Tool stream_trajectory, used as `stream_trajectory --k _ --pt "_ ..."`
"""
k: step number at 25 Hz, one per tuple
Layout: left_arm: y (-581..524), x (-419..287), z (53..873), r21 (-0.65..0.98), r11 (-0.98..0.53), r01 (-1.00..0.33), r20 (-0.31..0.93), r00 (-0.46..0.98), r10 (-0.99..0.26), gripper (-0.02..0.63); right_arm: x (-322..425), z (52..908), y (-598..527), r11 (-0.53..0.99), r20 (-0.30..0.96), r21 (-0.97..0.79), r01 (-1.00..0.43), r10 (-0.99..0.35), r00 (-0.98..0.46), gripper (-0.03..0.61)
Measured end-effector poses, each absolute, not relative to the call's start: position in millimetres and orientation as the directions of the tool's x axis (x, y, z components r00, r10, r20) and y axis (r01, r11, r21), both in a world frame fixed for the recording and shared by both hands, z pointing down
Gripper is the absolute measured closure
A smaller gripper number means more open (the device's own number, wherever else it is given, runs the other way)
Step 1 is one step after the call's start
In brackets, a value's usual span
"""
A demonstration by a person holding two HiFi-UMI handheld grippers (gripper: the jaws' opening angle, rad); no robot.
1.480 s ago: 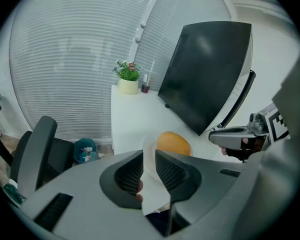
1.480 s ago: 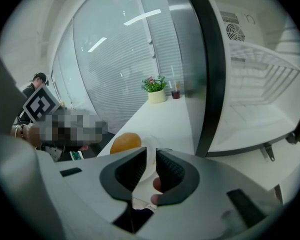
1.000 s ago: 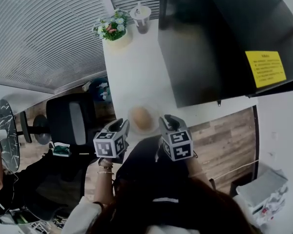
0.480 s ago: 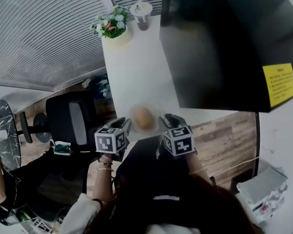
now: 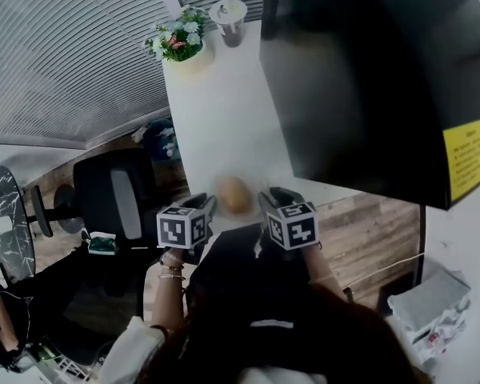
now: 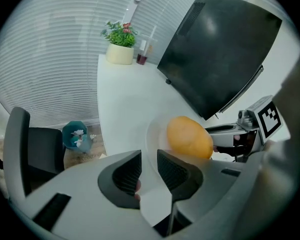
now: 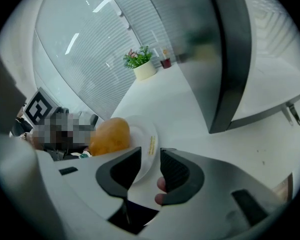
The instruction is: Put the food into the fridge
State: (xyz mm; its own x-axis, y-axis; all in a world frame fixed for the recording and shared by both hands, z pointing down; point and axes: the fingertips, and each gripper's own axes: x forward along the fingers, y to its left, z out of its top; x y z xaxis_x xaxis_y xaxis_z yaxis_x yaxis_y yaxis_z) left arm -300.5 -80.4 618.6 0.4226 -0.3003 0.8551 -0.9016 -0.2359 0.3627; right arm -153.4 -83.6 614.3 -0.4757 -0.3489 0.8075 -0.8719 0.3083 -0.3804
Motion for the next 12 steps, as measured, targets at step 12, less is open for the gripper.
stream_trajectory --k 12 --pt "-78.7 -296.0 622.9 0.39 -0.255 -0.885 0.86 0.449 -0.241 0.489 -155.7 622.0 -84.2 0.289 0.822 -0.4 -0.87 -0.308 -0.48 0.453"
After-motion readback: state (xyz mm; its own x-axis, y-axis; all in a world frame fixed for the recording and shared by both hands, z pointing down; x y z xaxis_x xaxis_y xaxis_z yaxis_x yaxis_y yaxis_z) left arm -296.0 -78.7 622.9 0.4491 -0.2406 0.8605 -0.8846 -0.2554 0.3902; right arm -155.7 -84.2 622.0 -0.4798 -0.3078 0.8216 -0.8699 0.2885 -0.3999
